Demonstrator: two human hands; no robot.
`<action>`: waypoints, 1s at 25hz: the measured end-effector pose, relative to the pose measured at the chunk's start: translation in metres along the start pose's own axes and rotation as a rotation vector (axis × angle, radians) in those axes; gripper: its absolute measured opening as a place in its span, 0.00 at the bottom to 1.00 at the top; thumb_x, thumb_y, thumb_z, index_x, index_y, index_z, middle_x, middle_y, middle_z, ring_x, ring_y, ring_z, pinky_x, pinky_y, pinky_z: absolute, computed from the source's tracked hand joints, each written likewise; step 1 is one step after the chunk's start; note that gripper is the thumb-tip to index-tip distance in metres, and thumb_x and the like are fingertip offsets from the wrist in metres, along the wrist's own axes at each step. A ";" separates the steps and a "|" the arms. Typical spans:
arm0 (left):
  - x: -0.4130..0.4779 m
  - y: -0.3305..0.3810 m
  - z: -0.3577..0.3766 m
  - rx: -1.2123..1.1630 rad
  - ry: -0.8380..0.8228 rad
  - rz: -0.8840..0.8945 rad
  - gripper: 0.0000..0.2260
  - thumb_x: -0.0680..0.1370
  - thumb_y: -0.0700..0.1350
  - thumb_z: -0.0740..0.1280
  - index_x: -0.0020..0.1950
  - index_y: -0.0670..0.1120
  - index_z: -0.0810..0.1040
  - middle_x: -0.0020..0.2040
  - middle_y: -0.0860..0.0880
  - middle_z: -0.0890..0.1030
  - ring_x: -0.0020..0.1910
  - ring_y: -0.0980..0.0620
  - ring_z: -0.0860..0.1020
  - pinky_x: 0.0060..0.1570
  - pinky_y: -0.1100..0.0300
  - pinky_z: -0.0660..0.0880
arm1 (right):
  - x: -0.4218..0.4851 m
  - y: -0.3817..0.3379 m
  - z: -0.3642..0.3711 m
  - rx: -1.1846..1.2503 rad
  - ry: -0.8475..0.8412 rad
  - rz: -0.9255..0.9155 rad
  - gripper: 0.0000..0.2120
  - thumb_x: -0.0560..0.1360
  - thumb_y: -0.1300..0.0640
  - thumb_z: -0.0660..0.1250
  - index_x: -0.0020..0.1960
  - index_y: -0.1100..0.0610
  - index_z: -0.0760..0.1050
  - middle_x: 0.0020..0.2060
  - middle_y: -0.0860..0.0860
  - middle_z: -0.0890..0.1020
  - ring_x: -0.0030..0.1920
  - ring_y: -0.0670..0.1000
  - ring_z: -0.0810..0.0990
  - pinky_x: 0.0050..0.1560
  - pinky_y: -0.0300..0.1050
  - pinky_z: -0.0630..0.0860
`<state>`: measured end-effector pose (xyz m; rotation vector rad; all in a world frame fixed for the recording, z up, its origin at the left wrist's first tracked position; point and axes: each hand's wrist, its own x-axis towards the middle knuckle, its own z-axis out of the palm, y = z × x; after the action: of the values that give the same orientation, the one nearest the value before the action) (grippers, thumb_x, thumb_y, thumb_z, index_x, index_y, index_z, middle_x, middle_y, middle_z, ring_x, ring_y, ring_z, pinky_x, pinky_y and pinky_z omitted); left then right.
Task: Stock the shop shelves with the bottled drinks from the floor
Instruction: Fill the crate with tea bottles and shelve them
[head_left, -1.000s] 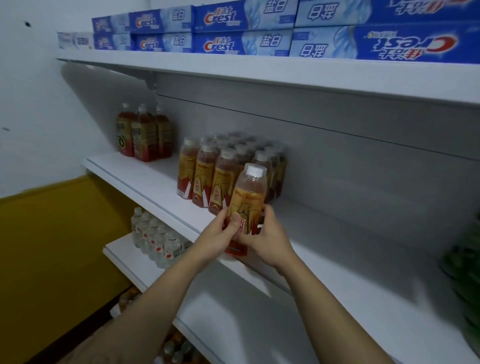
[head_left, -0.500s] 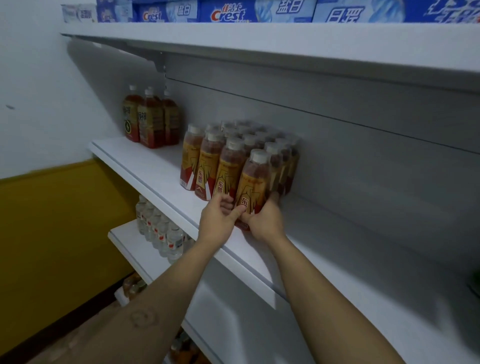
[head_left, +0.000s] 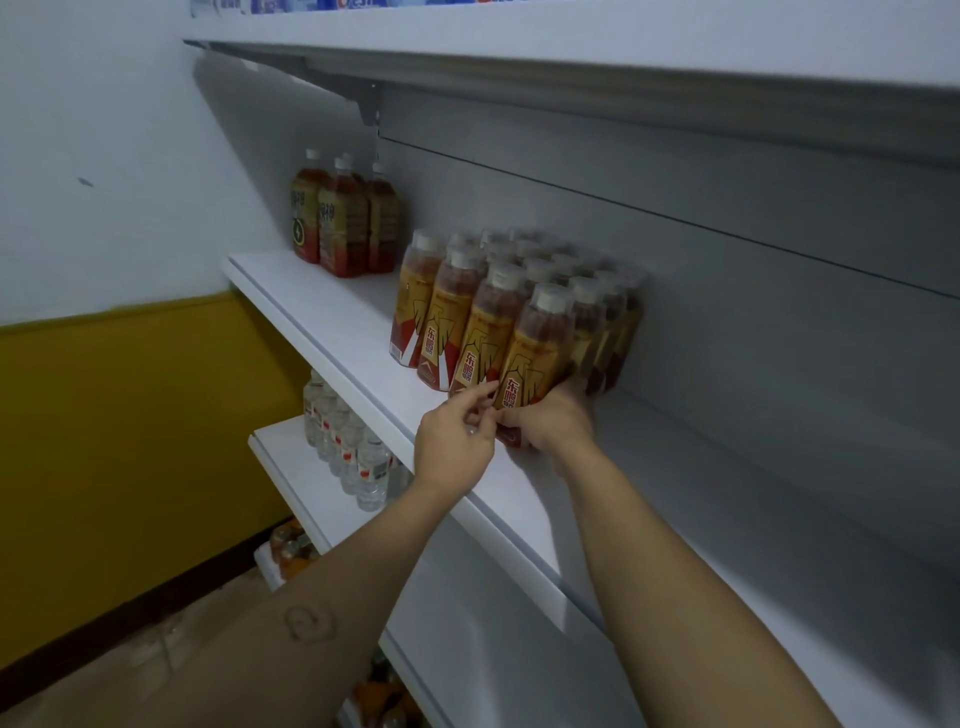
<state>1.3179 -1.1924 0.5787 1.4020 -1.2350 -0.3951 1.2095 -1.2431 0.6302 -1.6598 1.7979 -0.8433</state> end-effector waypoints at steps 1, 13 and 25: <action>0.000 -0.001 0.000 -0.009 0.005 0.005 0.14 0.78 0.42 0.67 0.63 0.53 0.80 0.51 0.53 0.83 0.48 0.58 0.80 0.54 0.63 0.78 | 0.000 0.000 0.001 0.010 0.008 0.009 0.42 0.55 0.46 0.82 0.62 0.55 0.67 0.53 0.52 0.82 0.49 0.55 0.83 0.49 0.52 0.83; -0.021 0.014 -0.015 -0.005 -0.113 -0.071 0.19 0.78 0.36 0.65 0.68 0.48 0.74 0.58 0.51 0.79 0.55 0.52 0.78 0.58 0.56 0.77 | -0.049 -0.002 -0.009 0.098 0.049 0.077 0.41 0.65 0.50 0.80 0.69 0.60 0.63 0.64 0.57 0.74 0.66 0.60 0.72 0.63 0.51 0.74; -0.166 -0.010 -0.106 -0.073 -0.352 -0.014 0.18 0.77 0.39 0.68 0.66 0.51 0.74 0.58 0.58 0.78 0.60 0.60 0.75 0.60 0.58 0.74 | -0.254 0.049 0.024 0.472 0.138 -0.013 0.14 0.74 0.64 0.71 0.57 0.55 0.74 0.49 0.47 0.78 0.48 0.45 0.77 0.49 0.34 0.74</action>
<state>1.3446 -1.0033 0.5313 1.3148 -1.4780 -0.7124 1.2183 -0.9897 0.5721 -1.3322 1.5187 -1.2983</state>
